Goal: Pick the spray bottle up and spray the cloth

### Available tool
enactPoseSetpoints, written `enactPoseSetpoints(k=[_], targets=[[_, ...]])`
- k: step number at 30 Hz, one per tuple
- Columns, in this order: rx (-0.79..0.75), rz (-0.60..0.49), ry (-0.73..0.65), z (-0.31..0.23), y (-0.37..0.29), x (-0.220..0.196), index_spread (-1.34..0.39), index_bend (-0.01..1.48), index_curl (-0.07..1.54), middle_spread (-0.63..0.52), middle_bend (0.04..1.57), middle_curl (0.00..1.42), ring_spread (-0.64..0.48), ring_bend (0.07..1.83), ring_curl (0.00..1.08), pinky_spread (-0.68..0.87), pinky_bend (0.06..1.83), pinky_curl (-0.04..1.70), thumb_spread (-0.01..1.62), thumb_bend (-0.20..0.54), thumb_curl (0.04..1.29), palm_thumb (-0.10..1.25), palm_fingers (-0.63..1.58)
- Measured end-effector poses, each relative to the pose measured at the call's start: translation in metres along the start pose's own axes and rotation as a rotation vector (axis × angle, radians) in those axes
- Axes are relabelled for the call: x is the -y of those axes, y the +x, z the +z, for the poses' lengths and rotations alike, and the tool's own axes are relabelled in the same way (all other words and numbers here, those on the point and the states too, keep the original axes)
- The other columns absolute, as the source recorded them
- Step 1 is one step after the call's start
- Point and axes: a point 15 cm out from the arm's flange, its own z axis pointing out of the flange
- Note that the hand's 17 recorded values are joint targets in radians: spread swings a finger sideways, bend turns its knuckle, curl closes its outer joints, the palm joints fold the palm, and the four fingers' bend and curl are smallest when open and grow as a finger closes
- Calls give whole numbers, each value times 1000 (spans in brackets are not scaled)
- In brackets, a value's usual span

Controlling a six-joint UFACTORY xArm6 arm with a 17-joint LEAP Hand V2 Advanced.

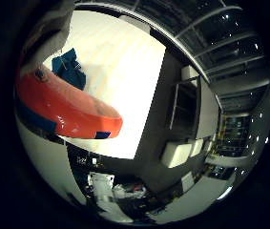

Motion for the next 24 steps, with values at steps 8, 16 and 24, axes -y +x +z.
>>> enactPoseSetpoints(k=[8,16,24], targets=[[-197,-98,-115,-13,-8,3,-209,1114,800,-75,1372,634,-149,1489,601,-157,962,1482,558,-21,907,1058,1174],[-399,-157,-195,-27,-6,19,-208,1118,799,-76,1368,637,-149,1489,602,-154,961,1485,560,-21,910,1054,1172],[-543,-204,-294,-13,-26,33,-208,1122,797,-77,1366,640,-149,1489,602,-155,961,1486,561,-21,914,1053,1173]])
